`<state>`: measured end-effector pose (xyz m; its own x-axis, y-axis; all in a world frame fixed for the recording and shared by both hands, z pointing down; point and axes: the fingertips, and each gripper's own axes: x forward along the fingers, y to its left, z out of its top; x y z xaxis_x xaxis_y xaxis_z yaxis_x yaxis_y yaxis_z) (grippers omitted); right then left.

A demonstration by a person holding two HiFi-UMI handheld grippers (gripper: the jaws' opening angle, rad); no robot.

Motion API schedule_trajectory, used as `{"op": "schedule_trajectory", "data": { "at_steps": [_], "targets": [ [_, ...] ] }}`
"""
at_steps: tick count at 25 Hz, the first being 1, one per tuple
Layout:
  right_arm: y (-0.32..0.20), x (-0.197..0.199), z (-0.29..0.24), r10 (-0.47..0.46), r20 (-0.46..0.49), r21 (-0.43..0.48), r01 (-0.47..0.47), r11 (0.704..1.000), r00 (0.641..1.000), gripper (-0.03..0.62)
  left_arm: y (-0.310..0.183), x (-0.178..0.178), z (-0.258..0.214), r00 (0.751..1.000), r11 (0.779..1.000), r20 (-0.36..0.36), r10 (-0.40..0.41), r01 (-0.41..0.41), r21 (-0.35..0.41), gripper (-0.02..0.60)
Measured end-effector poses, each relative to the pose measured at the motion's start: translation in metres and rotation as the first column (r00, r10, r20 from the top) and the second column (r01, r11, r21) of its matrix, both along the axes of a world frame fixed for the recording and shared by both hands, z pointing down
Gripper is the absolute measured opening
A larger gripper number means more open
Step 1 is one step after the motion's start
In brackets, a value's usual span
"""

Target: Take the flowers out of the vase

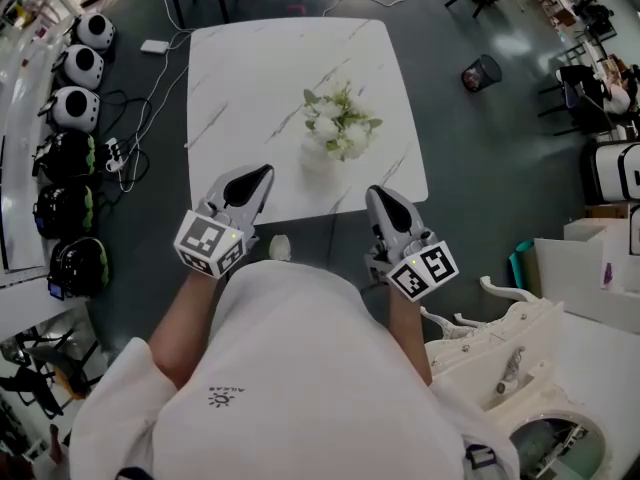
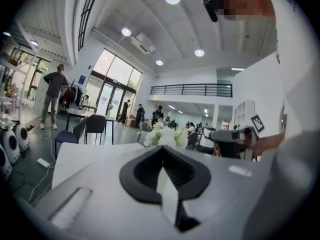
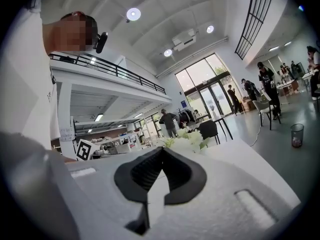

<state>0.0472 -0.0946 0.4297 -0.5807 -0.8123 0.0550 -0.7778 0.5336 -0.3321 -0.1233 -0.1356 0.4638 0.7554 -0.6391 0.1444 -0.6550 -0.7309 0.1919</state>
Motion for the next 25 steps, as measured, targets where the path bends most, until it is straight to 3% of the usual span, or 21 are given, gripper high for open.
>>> {"op": "schedule_trajectory", "data": {
  "at_steps": [11, 25],
  "targets": [
    [-0.006, -0.014, 0.006, 0.022, -0.03, -0.023, -0.023, 0.999, 0.999, 0.0, -0.011, -0.025, 0.003, 1.0, 1.0, -0.019, -0.019, 0.019, 0.002, -0.011],
    [-0.018, 0.002, 0.005, 0.002, -0.014, -0.001, -0.002, 1.0, 1.0, 0.0, -0.022, 0.0, 0.0, 0.999, 0.999, 0.022, -0.035, 0.035, 0.018, -0.011]
  ]
}}
